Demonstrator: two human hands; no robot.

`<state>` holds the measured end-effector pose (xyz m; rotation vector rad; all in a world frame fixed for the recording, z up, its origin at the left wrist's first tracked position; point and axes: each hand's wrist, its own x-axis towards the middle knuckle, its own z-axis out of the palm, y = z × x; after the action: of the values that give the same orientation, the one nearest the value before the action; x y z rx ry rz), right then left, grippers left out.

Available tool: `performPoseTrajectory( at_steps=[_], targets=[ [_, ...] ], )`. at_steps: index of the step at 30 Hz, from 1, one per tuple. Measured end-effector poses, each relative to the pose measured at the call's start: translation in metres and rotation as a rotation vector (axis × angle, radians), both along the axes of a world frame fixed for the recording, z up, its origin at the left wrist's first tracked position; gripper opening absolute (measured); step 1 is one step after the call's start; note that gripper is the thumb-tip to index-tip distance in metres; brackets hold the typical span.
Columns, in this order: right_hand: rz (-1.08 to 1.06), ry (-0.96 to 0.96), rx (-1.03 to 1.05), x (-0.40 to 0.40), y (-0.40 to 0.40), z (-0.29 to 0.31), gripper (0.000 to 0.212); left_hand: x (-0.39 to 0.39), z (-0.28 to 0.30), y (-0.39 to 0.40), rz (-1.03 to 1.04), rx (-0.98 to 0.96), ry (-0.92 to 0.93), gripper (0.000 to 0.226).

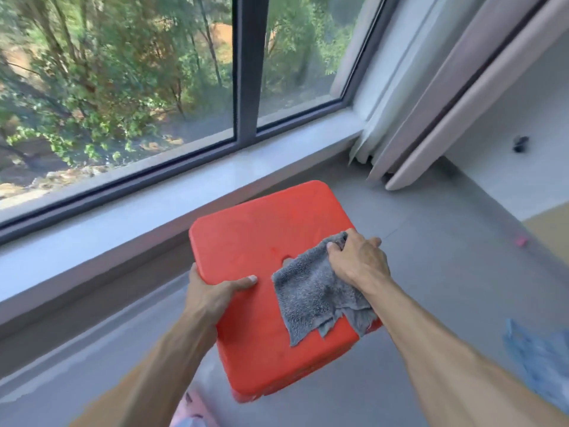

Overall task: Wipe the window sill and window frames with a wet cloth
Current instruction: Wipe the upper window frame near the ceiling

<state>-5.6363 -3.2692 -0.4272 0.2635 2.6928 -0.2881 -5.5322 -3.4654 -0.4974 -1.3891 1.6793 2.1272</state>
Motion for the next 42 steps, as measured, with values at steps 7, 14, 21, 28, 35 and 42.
performPoseTrajectory(
  at_steps=[7, 14, 21, 28, 35, 42],
  targets=[
    [-0.123, -0.039, 0.008, -0.143, 0.071, -0.009, 0.042, -0.171, -0.005, 0.06, -0.125, 0.009, -0.047, 0.118],
    [-0.112, -0.082, -0.049, -0.29, 0.136, -0.042, 0.04, -0.313, -0.022, 0.122, -0.115, -0.067, -0.084, 0.103],
    [0.035, -0.076, -0.088, -0.432, 0.181, -0.084, 0.041, -0.417, -0.058, 0.184, 0.021, -0.093, -0.101, 0.108],
    [0.105, -0.088, -0.161, -0.504, 0.182, -0.105, 0.041, -0.461, -0.079, 0.202, 0.062, -0.115, -0.167, 0.107],
    [0.158, 0.04, -0.26, -0.493, 0.186, -0.093, 0.011, -0.475, -0.057, 0.214, -0.085, -0.368, -0.346, 0.089],
    [0.331, 0.01, -0.7, -0.489, 0.157, 0.027, 0.005, -0.546, 0.063, 0.203, -0.809, -0.544, 0.189, 0.047]
  ],
)
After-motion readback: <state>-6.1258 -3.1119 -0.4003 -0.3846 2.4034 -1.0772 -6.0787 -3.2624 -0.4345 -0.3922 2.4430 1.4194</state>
